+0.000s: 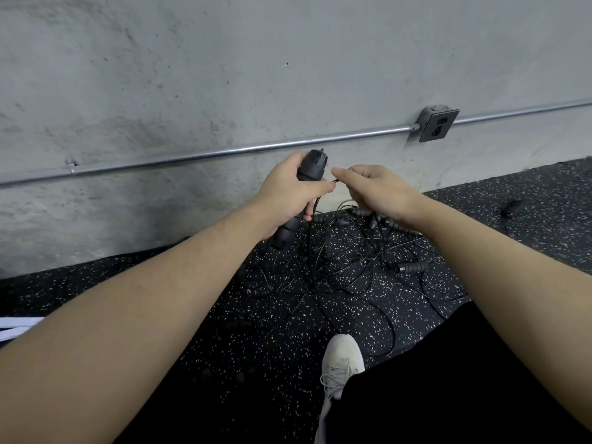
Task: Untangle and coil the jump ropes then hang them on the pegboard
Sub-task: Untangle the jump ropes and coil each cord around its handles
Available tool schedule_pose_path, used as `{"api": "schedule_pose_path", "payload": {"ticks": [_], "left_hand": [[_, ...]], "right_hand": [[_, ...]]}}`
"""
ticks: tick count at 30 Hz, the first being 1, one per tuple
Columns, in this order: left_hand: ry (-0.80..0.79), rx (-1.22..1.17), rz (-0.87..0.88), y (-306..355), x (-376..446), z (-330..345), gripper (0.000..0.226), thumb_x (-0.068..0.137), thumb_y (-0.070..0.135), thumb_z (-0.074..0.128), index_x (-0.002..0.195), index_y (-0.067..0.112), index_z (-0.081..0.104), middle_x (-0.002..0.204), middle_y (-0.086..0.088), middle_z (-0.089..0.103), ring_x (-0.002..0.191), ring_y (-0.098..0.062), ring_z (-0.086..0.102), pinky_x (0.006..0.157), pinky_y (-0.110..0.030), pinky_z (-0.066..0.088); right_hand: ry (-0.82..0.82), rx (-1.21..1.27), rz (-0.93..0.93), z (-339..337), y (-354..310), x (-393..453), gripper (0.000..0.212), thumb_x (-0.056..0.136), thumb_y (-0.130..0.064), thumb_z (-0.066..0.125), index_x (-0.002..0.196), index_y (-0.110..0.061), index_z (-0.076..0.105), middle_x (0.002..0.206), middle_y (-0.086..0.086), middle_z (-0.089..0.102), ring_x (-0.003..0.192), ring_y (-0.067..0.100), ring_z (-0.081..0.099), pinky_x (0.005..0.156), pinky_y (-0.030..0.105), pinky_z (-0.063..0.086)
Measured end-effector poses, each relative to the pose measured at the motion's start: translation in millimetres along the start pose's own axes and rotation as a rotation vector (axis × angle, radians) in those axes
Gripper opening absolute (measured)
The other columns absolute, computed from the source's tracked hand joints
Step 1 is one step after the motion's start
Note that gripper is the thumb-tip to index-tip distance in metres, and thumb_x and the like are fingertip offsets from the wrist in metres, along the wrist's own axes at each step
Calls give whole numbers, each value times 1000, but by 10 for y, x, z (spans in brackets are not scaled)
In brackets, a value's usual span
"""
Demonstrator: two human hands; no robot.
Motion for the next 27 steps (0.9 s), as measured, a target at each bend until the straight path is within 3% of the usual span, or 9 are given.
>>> {"api": "schedule_pose_path", "payload": {"ticks": [3, 6, 8, 10, 11, 15, 18, 25, 27], "left_hand": [[24, 2, 31, 37, -14, 0, 36, 90, 9, 74, 121, 14, 57, 65, 10, 65, 45, -14, 50, 47, -29, 48], [123, 19, 55, 61, 3, -86, 41, 90, 8, 74, 126, 15, 55, 71, -3, 61, 42, -12, 50, 47, -28, 48], [227, -5, 48, 55, 23, -222, 49, 90, 8, 73, 132, 17, 50, 79, -9, 59, 43, -10, 52, 48, -26, 49], [332, -37, 29, 13, 49, -402, 45, 90, 8, 73, 126, 21, 49, 91, -13, 58, 46, -9, 54, 50, -24, 51], [378, -45, 8, -26, 56, -489, 42, 90, 9, 72, 122, 23, 49, 94, -13, 58, 48, -9, 54, 51, -22, 51], [423, -38, -96, -225, 54, -606, 34, 89, 11, 70, 114, 22, 51, 91, -10, 55, 49, -13, 53, 51, -27, 54], [467, -66, -81, -233, 17, -609, 30, 89, 7, 63, 112, 22, 50, 90, -7, 55, 49, -12, 54, 53, -28, 55], [126, -114, -44, -113, -85, -106, 47, 87, 7, 77, 124, 20, 52, 88, -7, 66, 52, -13, 58, 55, -31, 54], [99, -149, -26, -92, -147, 5, 45, 87, 4, 78, 121, 19, 53, 86, -4, 66, 54, -12, 59, 55, -28, 54]], "right_hand": [[-20, -1, -3, 7, 5, -1, 49, 81, -71, 59, 64, -27, 45, 58, -7, 42, 65, 21, 35, 73, 39, 40], [-59, -59, 17, 29, 0, -32, 47, 99, -63, 43, 76, -23, 49, 61, -5, 57, 55, 15, 48, 62, 26, 40], [-101, -116, 93, 30, 61, -68, 53, 103, -62, 29, 84, -20, 54, 79, 3, 74, 72, 15, 68, 61, 25, 41], [-136, -210, 160, 20, 158, -88, 56, 104, -62, 26, 90, -18, 59, 93, 6, 78, 94, 23, 72, 69, 31, 42], [-157, -269, 176, 10, 201, -101, 54, 105, -59, 28, 92, -17, 60, 93, 5, 77, 94, 23, 71, 73, 33, 42], [-124, -336, 105, -73, 208, -90, 43, 106, -47, 41, 83, -15, 57, 70, 1, 67, 65, 11, 65, 80, 37, 46], [35, -263, 32, -140, 61, -68, 41, 104, -47, 47, 73, -21, 46, 61, -7, 50, 55, 14, 48, 64, 33, 41], [37, 190, 29, 46, -205, -8, 38, 104, -39, 50, 70, -26, 40, 53, -10, 34, 47, 10, 25, 45, 23, 23], [38, 313, 59, 93, -278, -12, 37, 105, -34, 48, 71, -25, 38, 51, -10, 30, 45, 9, 20, 41, 21, 19]]}}
Point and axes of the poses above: each hand's wrist, its own x-axis towards the middle knuckle, its own z-axis out of the palm, y = z × x, the point moved 7 cm from there along x, towards the middle knuckle
